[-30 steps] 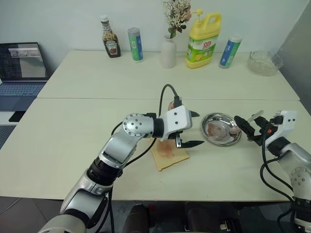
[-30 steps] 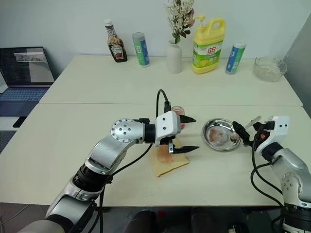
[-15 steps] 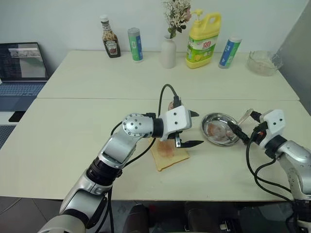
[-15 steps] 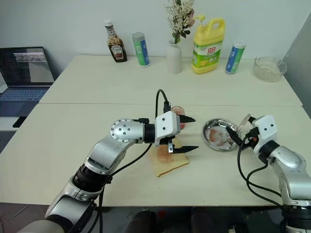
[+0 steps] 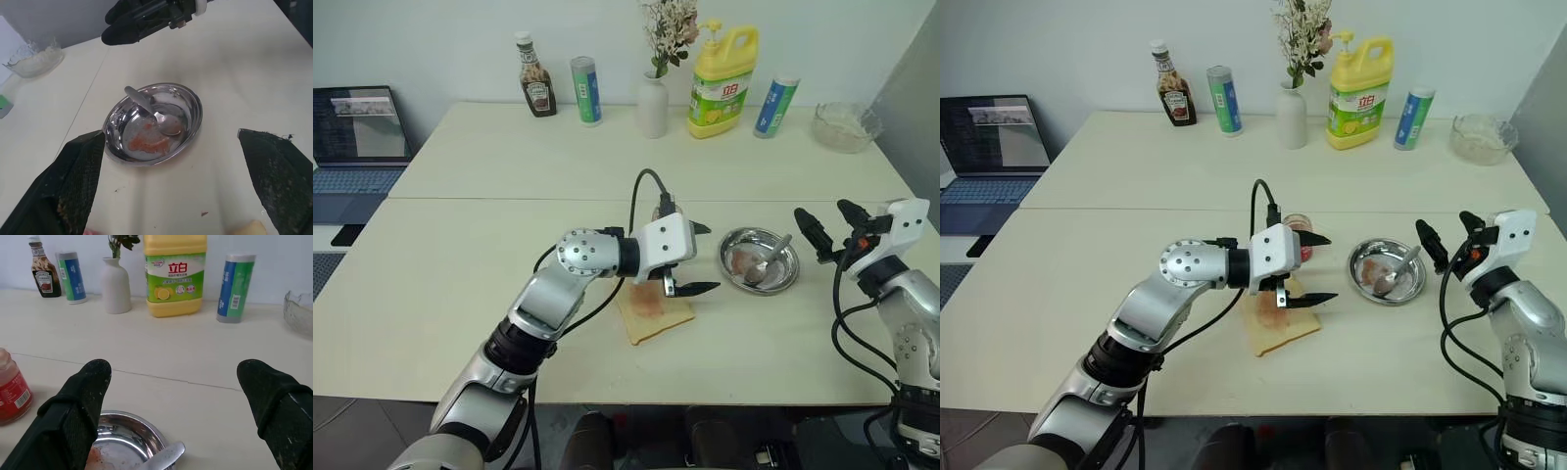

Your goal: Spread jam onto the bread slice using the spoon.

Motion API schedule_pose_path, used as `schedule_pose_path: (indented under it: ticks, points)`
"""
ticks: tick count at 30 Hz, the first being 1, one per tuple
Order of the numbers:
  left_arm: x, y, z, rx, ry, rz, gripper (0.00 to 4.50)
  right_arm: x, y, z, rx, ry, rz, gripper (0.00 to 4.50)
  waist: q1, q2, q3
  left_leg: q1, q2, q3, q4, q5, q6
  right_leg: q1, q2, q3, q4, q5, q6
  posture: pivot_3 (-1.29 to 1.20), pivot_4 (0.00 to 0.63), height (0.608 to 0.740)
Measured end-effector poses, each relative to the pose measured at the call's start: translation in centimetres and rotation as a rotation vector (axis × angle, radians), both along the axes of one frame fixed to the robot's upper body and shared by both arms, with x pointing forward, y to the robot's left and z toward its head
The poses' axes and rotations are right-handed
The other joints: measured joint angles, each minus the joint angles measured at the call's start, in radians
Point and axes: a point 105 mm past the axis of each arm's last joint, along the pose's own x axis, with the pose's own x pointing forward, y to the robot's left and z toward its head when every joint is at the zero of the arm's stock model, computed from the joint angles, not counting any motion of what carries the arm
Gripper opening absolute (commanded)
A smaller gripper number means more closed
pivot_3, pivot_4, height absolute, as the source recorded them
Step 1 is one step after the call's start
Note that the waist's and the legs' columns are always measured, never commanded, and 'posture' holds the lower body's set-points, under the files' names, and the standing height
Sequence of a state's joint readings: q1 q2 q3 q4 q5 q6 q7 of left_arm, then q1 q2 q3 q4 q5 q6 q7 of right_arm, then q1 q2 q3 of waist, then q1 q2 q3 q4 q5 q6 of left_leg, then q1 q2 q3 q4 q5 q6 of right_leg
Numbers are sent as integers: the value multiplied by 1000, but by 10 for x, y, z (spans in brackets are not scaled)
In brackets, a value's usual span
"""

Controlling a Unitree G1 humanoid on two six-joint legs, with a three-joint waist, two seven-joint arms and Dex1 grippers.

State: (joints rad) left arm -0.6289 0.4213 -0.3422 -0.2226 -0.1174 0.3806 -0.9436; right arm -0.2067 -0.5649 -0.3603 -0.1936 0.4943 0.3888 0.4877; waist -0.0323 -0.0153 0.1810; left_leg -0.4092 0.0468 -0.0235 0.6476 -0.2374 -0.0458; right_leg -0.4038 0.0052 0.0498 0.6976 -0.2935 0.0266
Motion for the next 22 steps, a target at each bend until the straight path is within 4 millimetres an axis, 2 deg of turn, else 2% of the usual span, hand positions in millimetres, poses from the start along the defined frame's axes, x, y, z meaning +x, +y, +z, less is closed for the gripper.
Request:
schedule_pose_path:
  ticks: [3, 6, 7, 9, 12, 15, 18, 22]
  points:
    - [2, 29, 6, -9, 9, 80, 4500, -12, 10, 4, -99, 4, 78, 4484, 0, 0, 0, 0, 0, 0, -1, 0, 0, 0, 0, 0, 0, 0, 0, 0, 150, 740]
    - [2, 89, 3, 53, 58, 248, 4500, -34, 22, 3, -220, 38, 195, 4484, -3, 0, 0, 1, 1, 0, -1, 0, 0, 0, 1, 0, 0, 0, 0, 0, 150, 740]
    - [1, 102, 1, 78, 69, 287, 4500, -38, 24, 2, -239, 47, 224, 4484, -2, 0, 0, 1, 1, 0, -1, 0, 0, 0, 1, 0, 0, 0, 0, 0, 150, 740]
    - [-5, 133, -10, 160, 98, 357, 4500, -51, 33, -2, -299, 86, 315, 4484, 0, 0, 0, 2, 1, 0, -1, 0, 0, 1, 0, 0, -1, 0, 0, 0, 150, 740]
    - [-28, 172, -34, 270, 196, 407, 4500, -74, 41, -14, -353, 181, 468, 4484, 2, -1, 1, 2, 1, 1, -1, 0, 0, 2, -1, -1, -2, -1, 0, 0, 150, 740]
    - [-45, 188, -47, 308, 244, 408, 4500, -91, 46, -20, -384, 258, 595, 4484, 4, -2, 2, 4, 0, 1, -1, 0, 0, 5, -2, -2, -3, -3, 4, 0, 150, 740]
    - [-50, 190, -50, 305, 246, 401, 4500, -96, 47, -21, -403, 284, 649, 4484, 8, -5, 3, 13, 1, -1, -1, 0, 0, 17, -3, -4, -8, -6, 1, 0, 150, 740]
    - [-64, 191, -58, 296, 288, 391, 4500, -106, 47, -31, -428, 357, 722, 4484, 5, -5, 3, 13, 1, 1, -1, 0, 0, 17, -3, -3, -10, -5, 1, 0, 150, 740]
